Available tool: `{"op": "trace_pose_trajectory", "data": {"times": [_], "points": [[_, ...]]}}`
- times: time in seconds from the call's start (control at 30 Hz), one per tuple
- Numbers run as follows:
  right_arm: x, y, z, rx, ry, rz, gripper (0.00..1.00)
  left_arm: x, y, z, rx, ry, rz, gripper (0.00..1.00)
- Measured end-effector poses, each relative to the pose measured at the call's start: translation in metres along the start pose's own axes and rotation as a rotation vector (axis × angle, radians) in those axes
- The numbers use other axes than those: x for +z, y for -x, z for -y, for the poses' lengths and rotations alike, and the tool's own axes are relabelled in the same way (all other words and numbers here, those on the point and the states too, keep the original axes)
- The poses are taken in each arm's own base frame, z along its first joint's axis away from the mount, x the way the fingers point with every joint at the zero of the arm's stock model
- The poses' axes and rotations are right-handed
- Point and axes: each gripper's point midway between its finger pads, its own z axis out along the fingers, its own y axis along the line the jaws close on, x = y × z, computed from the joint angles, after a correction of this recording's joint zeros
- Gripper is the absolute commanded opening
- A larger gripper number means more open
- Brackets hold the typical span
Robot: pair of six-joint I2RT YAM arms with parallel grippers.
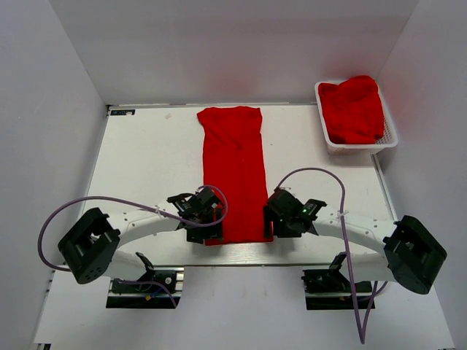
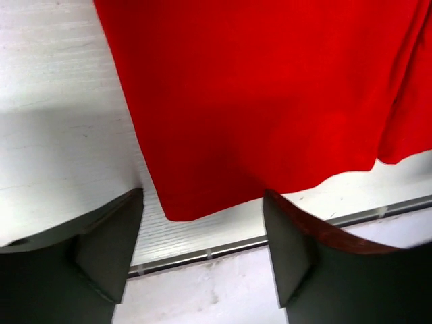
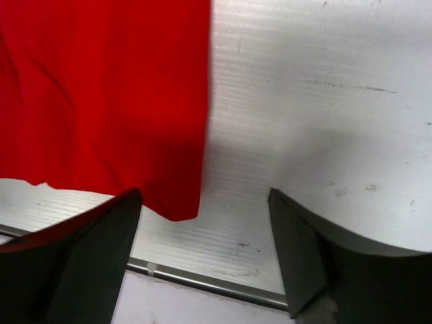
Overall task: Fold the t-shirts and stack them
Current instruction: Fold the tshirt
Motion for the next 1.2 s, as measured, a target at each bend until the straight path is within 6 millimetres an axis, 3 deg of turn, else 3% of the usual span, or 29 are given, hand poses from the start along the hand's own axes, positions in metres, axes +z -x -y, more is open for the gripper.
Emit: {"op": "trace_pose_trajectory", "data": {"times": [0.17, 0.27, 0.3, 0.37, 0.4, 0.43, 0.47, 0.63, 0.87, 1.03, 1.2], "points": [[0.003, -0.008, -0.002, -0.010, -0.005, -0.025, 0.66, 0.003, 0.001, 0.002, -0.013, -0.021, 0.015, 0.63], [0.005, -0.009, -0.008, -0.020, 0.013, -0.035, 0.50, 0.005, 0.000, 0.006, -0.015, -0.037, 0.018, 0.51], [0.006, -0.010, -0.010, -0.024, 0.019, -0.039, 0.45, 0.007, 0.000, 0.007, -0.014, -0.040, 0.016, 0.39], [0.007, -0.011, -0.013, -0.028, 0.029, -0.046, 0.31, 0.009, 0.000, 0.009, -0.015, -0.046, 0.015, 0.25], [0.008, -0.012, -0.014, -0.030, 0.033, -0.053, 0.21, 0.010, 0.000, 0.010, -0.013, -0.049, 0.014, 0.11], [0.009, -0.013, -0.015, -0.033, 0.038, -0.059, 0.00, 0.011, -0.001, 0.010, -0.013, -0.051, 0.012, 0.05], [0.009, -0.014, -0.016, -0.040, 0.045, -0.064, 0.00, 0.011, -0.001, 0.012, -0.013, -0.056, 0.012, 0.00], [0.005, -0.017, -0.024, -0.053, 0.086, -0.082, 0.00, 0.008, -0.004, 0.009, -0.008, -0.038, 0.009, 0.00], [-0.024, -0.004, -0.033, -0.043, 0.162, 0.008, 0.00, -0.014, -0.009, -0.006, -0.006, 0.020, 0.020, 0.00], [-0.029, 0.009, -0.033, -0.052, 0.121, 0.042, 0.00, -0.035, 0.013, 0.015, -0.004, 0.003, 0.067, 0.00], [-0.032, 0.045, -0.043, -0.071, 0.057, 0.096, 0.00, -0.056, 0.054, 0.037, -0.015, 0.024, 0.151, 0.00]]}}
